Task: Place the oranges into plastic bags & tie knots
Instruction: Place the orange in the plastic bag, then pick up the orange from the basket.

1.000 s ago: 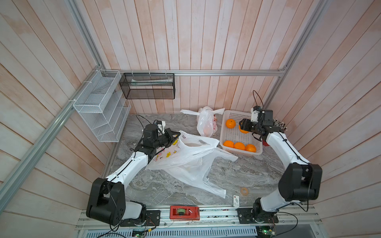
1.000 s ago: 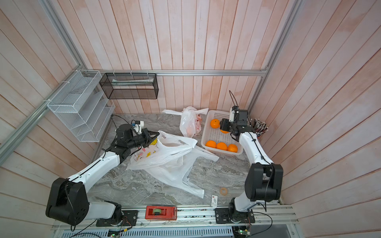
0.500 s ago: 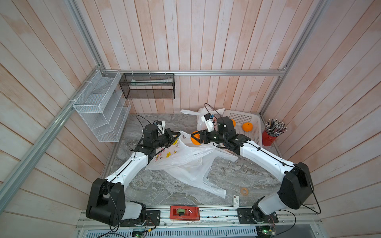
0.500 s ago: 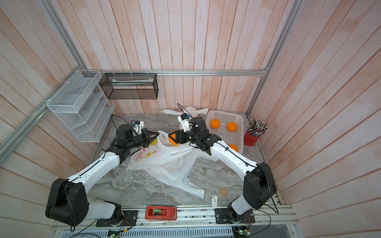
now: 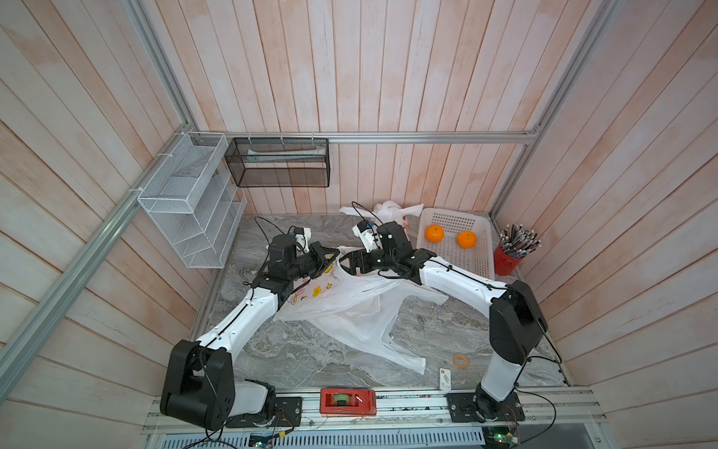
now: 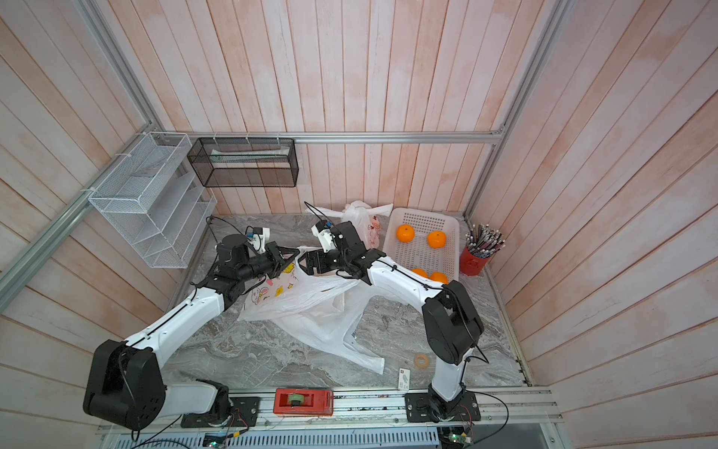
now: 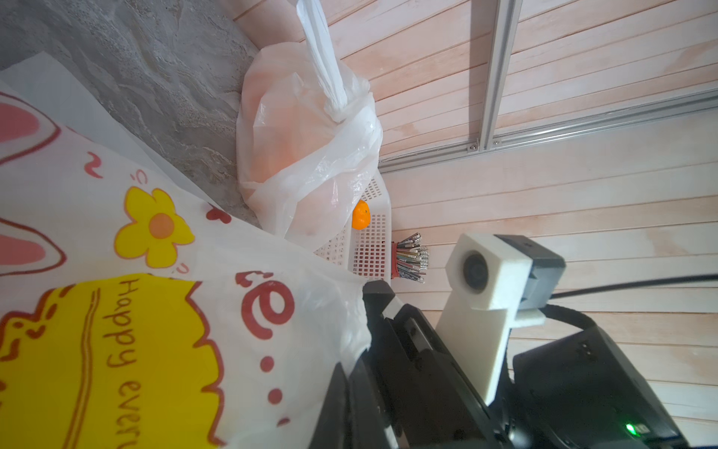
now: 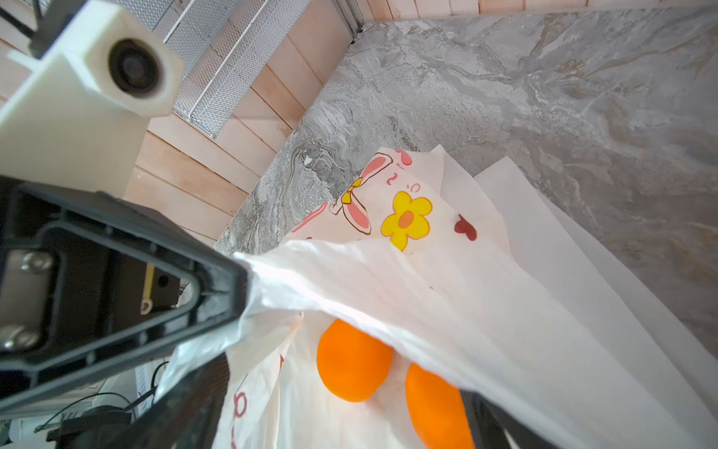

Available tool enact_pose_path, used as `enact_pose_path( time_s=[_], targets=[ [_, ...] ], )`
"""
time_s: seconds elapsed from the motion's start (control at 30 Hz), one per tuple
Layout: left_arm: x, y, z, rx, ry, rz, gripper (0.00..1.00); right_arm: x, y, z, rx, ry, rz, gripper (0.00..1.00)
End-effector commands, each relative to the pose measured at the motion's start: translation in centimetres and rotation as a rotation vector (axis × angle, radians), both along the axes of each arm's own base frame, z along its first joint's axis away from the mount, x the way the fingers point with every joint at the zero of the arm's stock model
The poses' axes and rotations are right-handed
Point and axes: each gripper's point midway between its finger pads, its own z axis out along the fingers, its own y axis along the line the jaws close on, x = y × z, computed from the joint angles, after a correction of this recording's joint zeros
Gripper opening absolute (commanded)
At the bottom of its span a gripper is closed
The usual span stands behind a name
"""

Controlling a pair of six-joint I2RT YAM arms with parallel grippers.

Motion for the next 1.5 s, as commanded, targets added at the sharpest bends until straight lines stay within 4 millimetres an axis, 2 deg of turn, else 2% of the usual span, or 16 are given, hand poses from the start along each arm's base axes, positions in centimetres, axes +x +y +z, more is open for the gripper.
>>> enact_pose_path(
  time_s=[0.0, 0.1, 0.27, 0.33, 0.4, 0.5, 0.63, 0.77, 0.9, 1.0, 1.07, 1.2, 1.33, 1.4, 1.47],
  targets=[
    [0.0, 0.3, 0.1, 0.006, -0.02, 0.005, 0.0, -0.8, -0.1, 4.5, 0.049, -0.081, 0.023, 0.94],
    [0.1, 0.2, -0.3, 0.008, -0.013, 0.002, 0.0, -2.0, -0.6, 7.2, 0.095, -0.108, 0.044, 0.88],
    [0.5, 0.3, -1.0, 0.017, 0.001, 0.008, 0.0, -4.2, -2.6, 11.9, 0.193, -0.155, 0.08, 0.87],
    [0.6, 0.3, -1.1, 0.017, 0.006, 0.011, 0.0, -4.1, -4.1, 13.1, 0.212, -0.178, 0.055, 0.87],
    [0.7, 0.3, -1.1, 0.018, 0.002, 0.013, 0.0, -2.9, -6.6, 13.1, 0.183, -0.203, -0.024, 0.88],
    [0.7, 0.3, -0.9, 0.019, -0.004, 0.011, 0.0, 0.6, -12.2, 11.3, 0.082, -0.212, -0.205, 0.9],
    [0.6, 0.3, -0.7, 0.022, -0.008, 0.01, 0.0, 5.3, -20.8, 6.1, -0.093, -0.155, -0.436, 0.93],
    [0.6, 0.4, -0.7, 0.026, -0.007, 0.012, 0.0, 8.4, -28.1, 0.6, -0.224, -0.08, -0.599, 0.96],
    [0.5, 0.3, -0.6, 0.027, -0.008, 0.01, 0.0, 10.3, -33.6, -3.8, -0.349, 0.003, -0.711, 0.97],
    [0.5, 0.4, -0.7, 0.029, -0.005, 0.011, 0.0, 10.1, -36.0, -7.0, -0.533, 0.097, -0.729, 0.98],
    [0.5, 0.4, -0.7, 0.031, -0.004, 0.013, 0.0, 8.9, -36.6, -9.2, -0.617, 0.187, -0.703, 0.98],
    [0.5, 0.4, -0.7, 0.032, -0.004, 0.011, 0.0, 6.8, -37.5, -12.0, -0.71, 0.286, -0.67, 0.94],
    [0.4, 0.3, -0.8, 0.034, -0.003, 0.004, 0.0, 5.5, -38.8, -12.8, -0.798, 0.338, -0.657, 0.86],
    [0.4, 0.4, -0.9, 0.033, -0.002, 0.006, 0.0, 5.2, -38.6, -12.7, -0.805, 0.329, -0.608, 0.82],
    [0.3, 0.5, -1.0, 0.035, -0.002, 0.01, 0.0, 5.0, -38.1, -12.7, -0.816, 0.309, -0.526, 0.82]
  ],
)
